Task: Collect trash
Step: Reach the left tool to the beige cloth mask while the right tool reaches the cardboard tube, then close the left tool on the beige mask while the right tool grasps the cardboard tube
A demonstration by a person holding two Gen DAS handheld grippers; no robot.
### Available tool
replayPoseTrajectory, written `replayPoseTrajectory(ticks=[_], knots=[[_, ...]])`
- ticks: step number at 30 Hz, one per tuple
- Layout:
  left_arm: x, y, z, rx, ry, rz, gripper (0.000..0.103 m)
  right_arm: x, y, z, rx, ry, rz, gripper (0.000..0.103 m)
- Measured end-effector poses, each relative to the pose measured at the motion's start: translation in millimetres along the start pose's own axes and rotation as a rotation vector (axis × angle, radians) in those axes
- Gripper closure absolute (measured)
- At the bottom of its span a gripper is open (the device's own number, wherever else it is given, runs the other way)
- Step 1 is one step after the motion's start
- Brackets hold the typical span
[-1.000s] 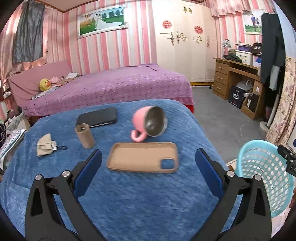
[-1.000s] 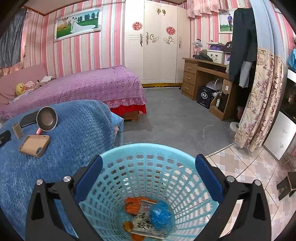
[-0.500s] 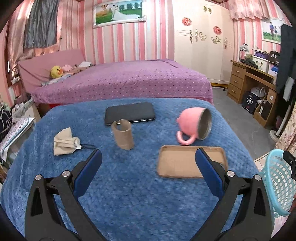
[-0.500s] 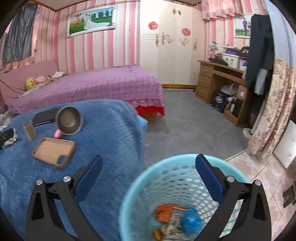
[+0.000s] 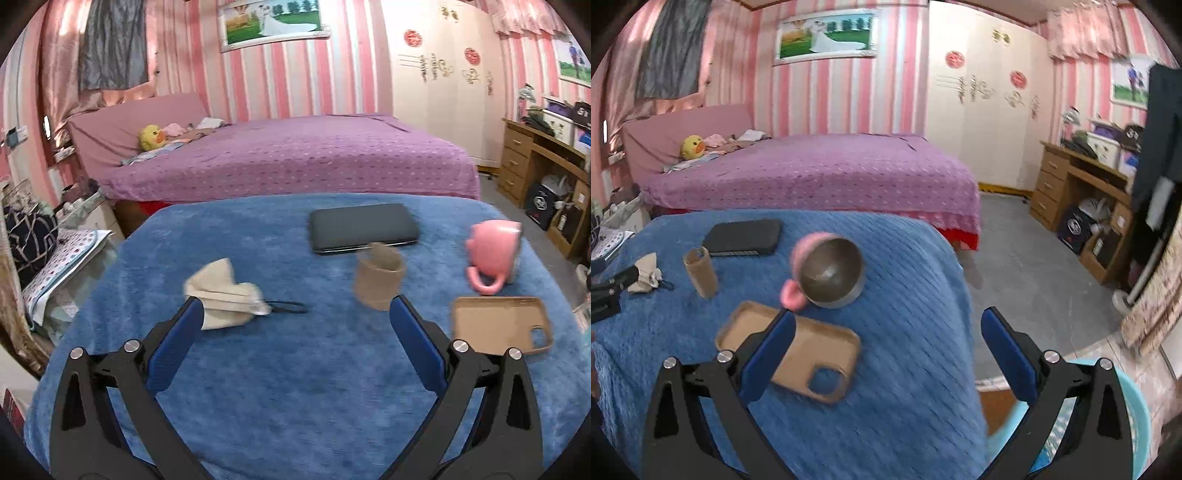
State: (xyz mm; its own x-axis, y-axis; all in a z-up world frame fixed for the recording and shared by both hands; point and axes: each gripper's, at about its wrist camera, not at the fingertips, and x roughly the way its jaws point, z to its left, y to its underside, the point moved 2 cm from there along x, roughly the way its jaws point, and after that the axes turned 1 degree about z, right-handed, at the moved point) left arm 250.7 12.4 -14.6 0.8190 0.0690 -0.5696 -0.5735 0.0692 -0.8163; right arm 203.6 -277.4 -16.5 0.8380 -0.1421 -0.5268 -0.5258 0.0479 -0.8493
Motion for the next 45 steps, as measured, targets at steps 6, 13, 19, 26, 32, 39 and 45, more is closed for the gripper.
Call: replayPoseTrajectory(ticks=[6, 13, 19, 26, 32, 39, 45], knots=[[26.6, 1.6, 55.9, -0.077, -0.077, 0.047, 0.006, 21.5, -21.7, 44.5, -0.029, -0.071, 0.01, 0.005], [60.5, 8.0, 103.2, -0.162, -0.121, 0.123, 0.006, 51.0, -19.3, 89.9, -0.081, -0.139, 0.039, 0.005], [84.3, 7.6, 105.6, -0.163, -0.084, 0.166, 0.006, 65.8, -9.6, 108.7, -0.133, -0.14, 0.077, 0.005], [114.2, 3.4, 87.2, -0.139, 0.015, 0.224, 0.019, 74.7, -2.8, 97.2, -0.094, -0.146, 0.113, 0.005], [107.5, 5.4, 79.7, -0.119, 0.063, 0.202, 0.058, 75.4, -2.1, 98.0, -0.078, -0.155, 0.11, 0.005], [85.3, 9.0, 97.9, -0.12, 0.081, 0.206, 0.092, 74.2, 1.5, 128.1, -0.088, -0.218, 0.114, 0.005], [66.0, 12.8, 135.1, -0.152, 0.052, 0.183, 0.094, 73.3, -5.1, 169.9, -0.145, -0.261, 0.101, 0.005]])
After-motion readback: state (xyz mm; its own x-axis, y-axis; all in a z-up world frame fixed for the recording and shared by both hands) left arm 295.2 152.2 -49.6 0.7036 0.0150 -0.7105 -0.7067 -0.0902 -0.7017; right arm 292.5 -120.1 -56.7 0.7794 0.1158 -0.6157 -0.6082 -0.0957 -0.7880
